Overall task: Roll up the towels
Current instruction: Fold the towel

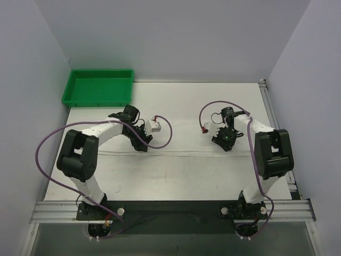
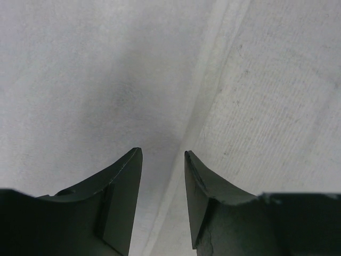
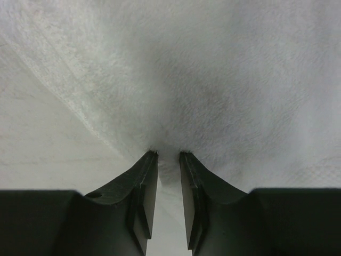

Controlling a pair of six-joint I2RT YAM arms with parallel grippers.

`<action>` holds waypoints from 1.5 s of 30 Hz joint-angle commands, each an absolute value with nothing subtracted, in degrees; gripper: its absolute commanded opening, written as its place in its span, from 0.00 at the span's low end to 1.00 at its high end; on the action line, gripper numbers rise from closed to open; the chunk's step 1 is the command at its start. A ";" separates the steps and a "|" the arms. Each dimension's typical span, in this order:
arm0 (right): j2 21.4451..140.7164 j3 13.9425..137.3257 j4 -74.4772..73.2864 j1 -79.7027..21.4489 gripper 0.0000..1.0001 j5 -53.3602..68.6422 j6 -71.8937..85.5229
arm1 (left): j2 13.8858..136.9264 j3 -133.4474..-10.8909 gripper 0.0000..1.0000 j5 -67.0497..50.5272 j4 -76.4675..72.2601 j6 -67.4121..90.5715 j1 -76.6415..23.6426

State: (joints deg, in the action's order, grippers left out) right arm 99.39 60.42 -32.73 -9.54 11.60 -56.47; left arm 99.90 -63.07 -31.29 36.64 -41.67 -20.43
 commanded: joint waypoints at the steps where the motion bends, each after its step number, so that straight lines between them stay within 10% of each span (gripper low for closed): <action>1: 99.75 59.77 -32.26 -10.11 0.23 9.76 -55.90 | 100.46 -63.90 0.48 -29.27 31.73 -40.87 -22.14; 15: 98.97 58.01 -33.40 -10.46 0.39 9.49 -57.92 | 101.60 -62.14 0.50 -26.19 31.38 -45.97 -26.63; 28: 97.74 60.64 -34.54 -9.93 0.00 8.35 -57.92 | 100.73 -61.26 0.00 -25.22 32.96 -47.37 -26.28; 45: 93.34 64.60 -39.64 -6.77 0.00 10.28 -58.18 | 93.52 -62.49 0.00 -27.34 39.02 -47.64 -24.43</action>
State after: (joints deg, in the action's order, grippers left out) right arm 95.83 62.24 -35.00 -8.36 11.94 -57.25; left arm 96.03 -61.78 -27.20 35.03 -46.98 -25.39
